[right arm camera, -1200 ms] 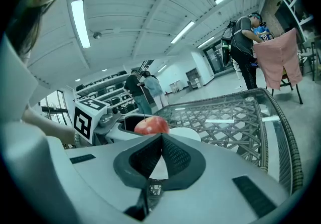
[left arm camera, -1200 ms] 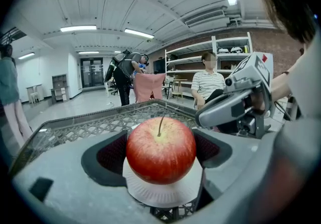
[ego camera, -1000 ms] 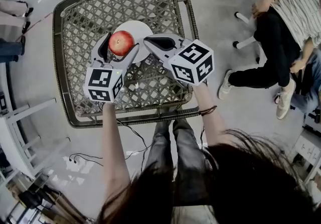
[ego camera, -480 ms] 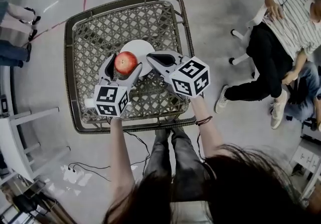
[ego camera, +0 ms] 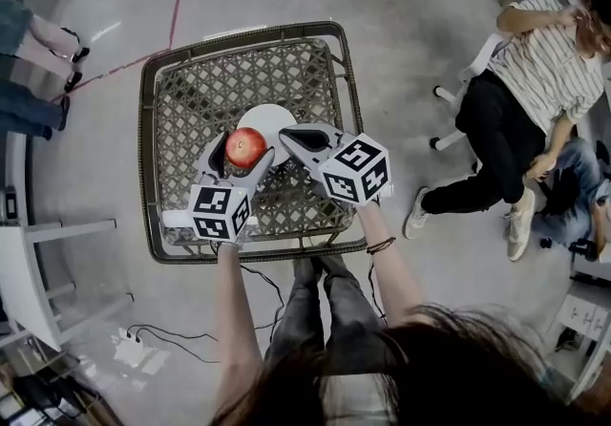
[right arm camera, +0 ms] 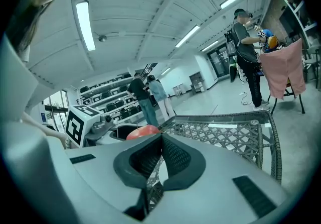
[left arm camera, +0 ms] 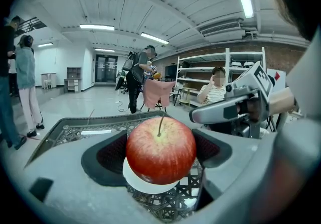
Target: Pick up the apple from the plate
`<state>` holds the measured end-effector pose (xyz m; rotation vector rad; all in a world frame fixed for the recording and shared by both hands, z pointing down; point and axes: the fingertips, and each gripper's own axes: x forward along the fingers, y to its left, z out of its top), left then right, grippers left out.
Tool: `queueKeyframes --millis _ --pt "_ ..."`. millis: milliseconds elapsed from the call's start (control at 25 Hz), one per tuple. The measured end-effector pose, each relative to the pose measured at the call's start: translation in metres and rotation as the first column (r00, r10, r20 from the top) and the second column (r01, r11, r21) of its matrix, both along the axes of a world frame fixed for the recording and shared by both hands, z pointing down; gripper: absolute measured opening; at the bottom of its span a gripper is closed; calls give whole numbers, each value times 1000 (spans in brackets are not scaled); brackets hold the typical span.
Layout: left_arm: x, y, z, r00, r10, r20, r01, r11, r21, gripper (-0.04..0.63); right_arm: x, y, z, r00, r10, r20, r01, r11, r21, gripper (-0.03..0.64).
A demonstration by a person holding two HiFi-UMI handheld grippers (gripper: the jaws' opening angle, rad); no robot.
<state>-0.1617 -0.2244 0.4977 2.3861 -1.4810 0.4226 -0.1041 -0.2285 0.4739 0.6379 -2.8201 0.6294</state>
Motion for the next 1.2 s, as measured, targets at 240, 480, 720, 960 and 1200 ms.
queueKeyframes --millis 240,480,720,960,1200 --pt "2 14 -22 999 -21 -35 22 1000 6 413 2 11 -21 1000 5 14 -6 1000 14 9" --pt "1 32 -42 997 -37 -68 38 999 12 414 3 22 -41 999 12 32 -13 1000 28 9" --pt "2 43 -59 996 -44 -79 46 999 17 413 3 33 -56 999 9 40 -11 999 39 9" --pt "2 52 -73 995 -48 -85 50 998 27 414 0 42 -67 999 0 44 -2 999 50 9" --pt "6 62 -87 993 -42 -111 46 998 34 414 -3 50 -83 999 -9 53 5 998 70 9"
